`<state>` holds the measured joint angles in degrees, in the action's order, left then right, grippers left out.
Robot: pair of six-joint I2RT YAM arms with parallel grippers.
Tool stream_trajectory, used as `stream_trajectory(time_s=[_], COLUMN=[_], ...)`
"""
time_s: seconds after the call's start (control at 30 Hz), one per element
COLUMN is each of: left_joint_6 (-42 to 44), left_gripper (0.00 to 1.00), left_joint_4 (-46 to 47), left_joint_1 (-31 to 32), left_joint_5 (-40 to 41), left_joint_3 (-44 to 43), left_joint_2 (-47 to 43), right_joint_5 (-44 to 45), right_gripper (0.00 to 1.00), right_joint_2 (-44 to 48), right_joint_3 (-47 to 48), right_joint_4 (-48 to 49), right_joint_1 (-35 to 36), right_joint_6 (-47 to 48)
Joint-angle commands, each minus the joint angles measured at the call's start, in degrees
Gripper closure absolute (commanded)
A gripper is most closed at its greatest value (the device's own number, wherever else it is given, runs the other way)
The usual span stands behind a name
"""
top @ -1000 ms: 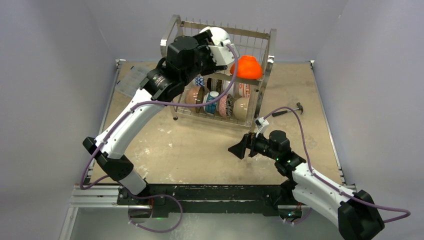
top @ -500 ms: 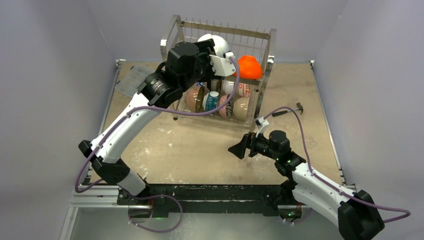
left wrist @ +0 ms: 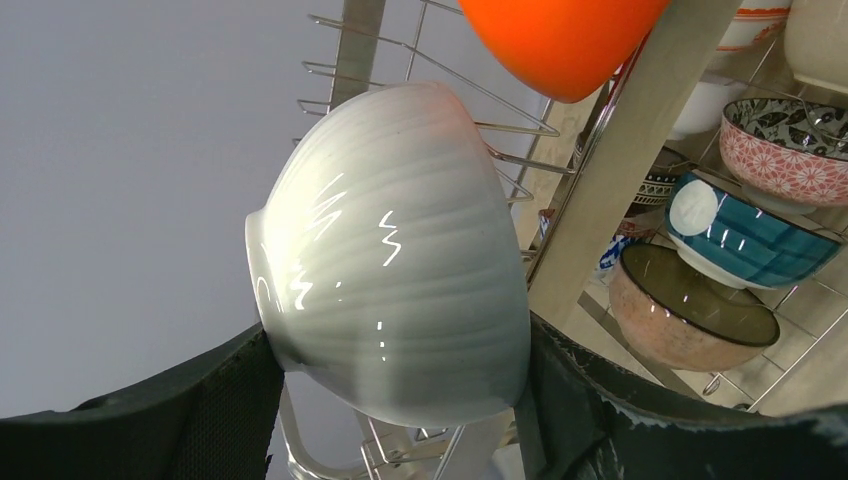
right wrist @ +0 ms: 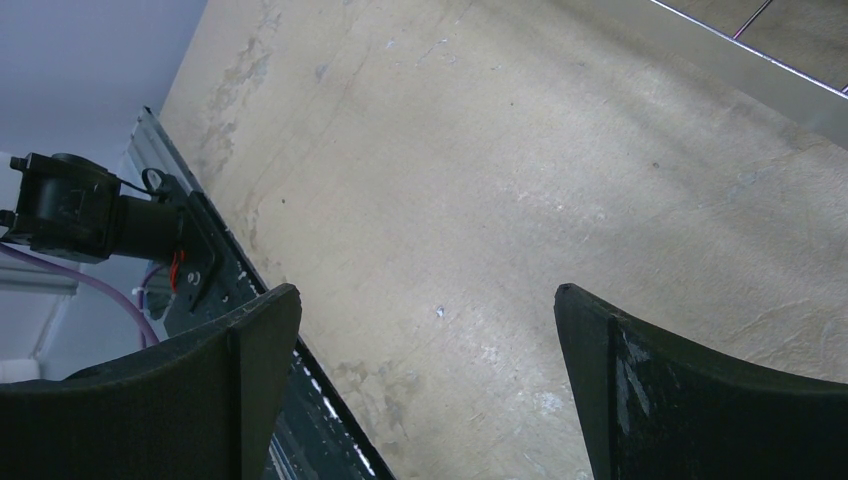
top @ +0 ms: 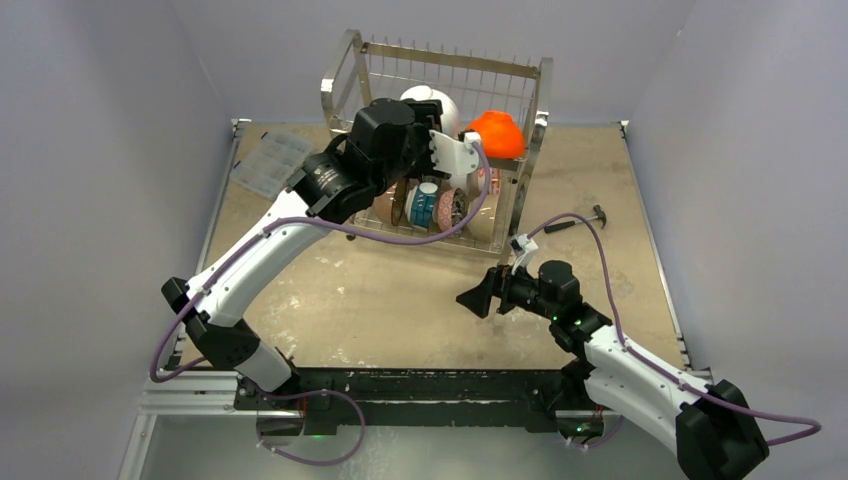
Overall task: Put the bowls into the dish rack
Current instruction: Turn the bowl upside down on the dish rack.
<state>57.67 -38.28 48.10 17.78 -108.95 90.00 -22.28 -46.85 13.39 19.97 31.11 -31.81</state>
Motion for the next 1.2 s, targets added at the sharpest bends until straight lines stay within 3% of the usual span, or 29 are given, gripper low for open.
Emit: stream_trajectory(time_s=[0.0,0.57,0.63,0.77,0.87,1.17], left_joint_6=[2.0,6.6,7.3,7.7,7.9,8.0], left_gripper=[1.0,1.0,0.93,0.65,0.51,0.34], left_joint_4=[4.0,8.1,9.7,12.8,14.2,15.9], left_joint_1=[0.6,2.6,2.8,3.0,3.0,3.1], left_joint_5=[0.2,3.6,4.2,4.3,4.2,3.9], left_joint_3=[0.4,7.3,8.6,10.9,12.2,14.2], left_joint_2=[-2.2,-4.5,-5.1,-6.5,-7.2,-8.3], right_joint_5=[-0.8,-0.5,-0.6,-0.7,-1.0,-0.8], right_gripper=[0.01,0.01,0.01,0.01,0.01,0.01], right_joint_2=[0.7,1.1,1.0,0.8,0.4,1.2], right_joint_3=[2.3,1.8,1.8,1.7,1.6,1.5], right_joint_4=[0.9,0.8,0.9,1.5,1.9,1.4], right_joint_1=[0.1,0.2,0.1,0.2,0.2,0.1], right_joint_6=[1.3,1.2,1.2,1.1,0.9,0.8])
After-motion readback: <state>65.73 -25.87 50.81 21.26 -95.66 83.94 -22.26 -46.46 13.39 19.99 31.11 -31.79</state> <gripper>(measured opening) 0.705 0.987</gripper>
